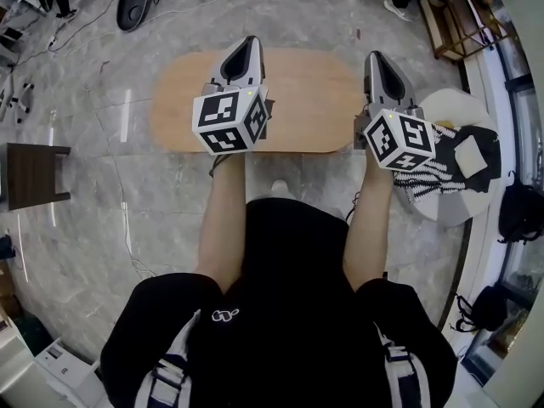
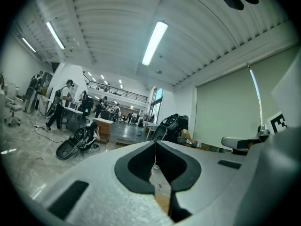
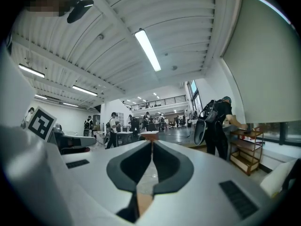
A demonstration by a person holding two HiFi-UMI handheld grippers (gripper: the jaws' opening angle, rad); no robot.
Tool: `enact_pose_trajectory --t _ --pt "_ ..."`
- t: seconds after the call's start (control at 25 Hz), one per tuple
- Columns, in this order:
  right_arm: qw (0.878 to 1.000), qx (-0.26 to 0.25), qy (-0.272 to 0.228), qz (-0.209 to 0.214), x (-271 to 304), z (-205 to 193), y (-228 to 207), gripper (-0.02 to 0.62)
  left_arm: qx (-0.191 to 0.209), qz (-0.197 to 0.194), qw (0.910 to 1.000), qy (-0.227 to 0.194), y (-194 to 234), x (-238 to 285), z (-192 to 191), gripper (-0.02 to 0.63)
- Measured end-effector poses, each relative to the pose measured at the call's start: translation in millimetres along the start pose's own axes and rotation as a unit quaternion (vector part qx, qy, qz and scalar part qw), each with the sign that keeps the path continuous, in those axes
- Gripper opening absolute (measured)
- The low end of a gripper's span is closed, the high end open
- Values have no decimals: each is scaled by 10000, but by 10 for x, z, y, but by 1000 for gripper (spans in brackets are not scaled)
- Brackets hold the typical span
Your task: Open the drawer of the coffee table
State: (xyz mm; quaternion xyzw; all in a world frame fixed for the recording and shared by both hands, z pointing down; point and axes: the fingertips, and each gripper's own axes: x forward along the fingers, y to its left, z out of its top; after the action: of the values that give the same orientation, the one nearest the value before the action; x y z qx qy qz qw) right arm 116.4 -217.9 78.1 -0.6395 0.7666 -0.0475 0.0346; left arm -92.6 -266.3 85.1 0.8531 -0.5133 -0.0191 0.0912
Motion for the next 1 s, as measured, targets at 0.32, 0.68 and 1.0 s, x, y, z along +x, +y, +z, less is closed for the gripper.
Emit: enact_pose_trajectory --t 0.32,0.68,1.0 --pt "9999 -49 78 -61 -44 10 -126 14 -198 -125 9997 -106 -111 50 -20 9" --pt "9996 -95 190 203 110 -16 -80 14 -319 79 9993 -164 -15 54 -50 10" --pt "9983 -87 425 383 196 -164 -112 14 -432 277 9987 -65 -7 88 -189 9"
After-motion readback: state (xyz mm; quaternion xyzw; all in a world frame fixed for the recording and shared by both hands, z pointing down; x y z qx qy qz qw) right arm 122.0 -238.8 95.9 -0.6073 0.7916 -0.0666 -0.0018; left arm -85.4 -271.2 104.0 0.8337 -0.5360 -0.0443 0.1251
